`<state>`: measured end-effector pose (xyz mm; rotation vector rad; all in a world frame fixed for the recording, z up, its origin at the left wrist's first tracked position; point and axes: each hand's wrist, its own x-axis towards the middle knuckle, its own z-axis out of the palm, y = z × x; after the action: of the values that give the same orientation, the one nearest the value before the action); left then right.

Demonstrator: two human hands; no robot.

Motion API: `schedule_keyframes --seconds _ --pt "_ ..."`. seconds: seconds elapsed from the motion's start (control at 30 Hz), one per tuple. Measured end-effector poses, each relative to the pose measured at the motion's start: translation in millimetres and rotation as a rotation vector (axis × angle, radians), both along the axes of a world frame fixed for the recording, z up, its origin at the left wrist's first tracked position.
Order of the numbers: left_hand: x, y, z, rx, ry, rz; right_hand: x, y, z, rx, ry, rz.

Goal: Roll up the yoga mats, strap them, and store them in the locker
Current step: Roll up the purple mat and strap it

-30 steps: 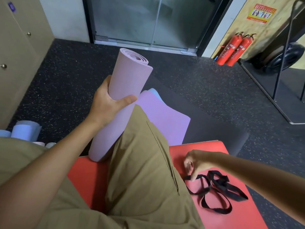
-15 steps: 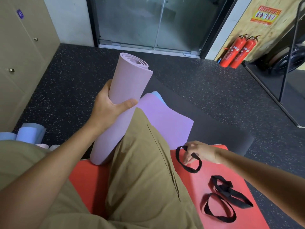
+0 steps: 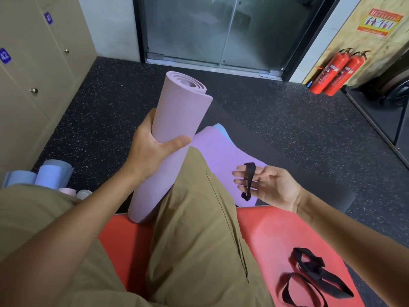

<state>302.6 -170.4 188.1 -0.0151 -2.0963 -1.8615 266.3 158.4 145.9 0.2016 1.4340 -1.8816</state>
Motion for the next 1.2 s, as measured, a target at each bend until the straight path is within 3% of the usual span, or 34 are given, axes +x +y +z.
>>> schedule_keyframes --seconds 0.2,0.73,1.0,1.2 --pt "-2 -3 -4 0.003 -0.006 0.018 -11 -20 33 -0.054 0.216 0.069" --pt "-3 -6 -5 0.006 -0.028 0.041 -27 -86 90 -0.235 0.474 0.062" --pt "-4 -6 -8 -0.011 -0.064 0.05 -39 -105 148 0.005 0.746 0.282" --pt "-2 -4 -7 0.013 -0.05 0.074 -42 -136 194 0.43 1.075 0.57"
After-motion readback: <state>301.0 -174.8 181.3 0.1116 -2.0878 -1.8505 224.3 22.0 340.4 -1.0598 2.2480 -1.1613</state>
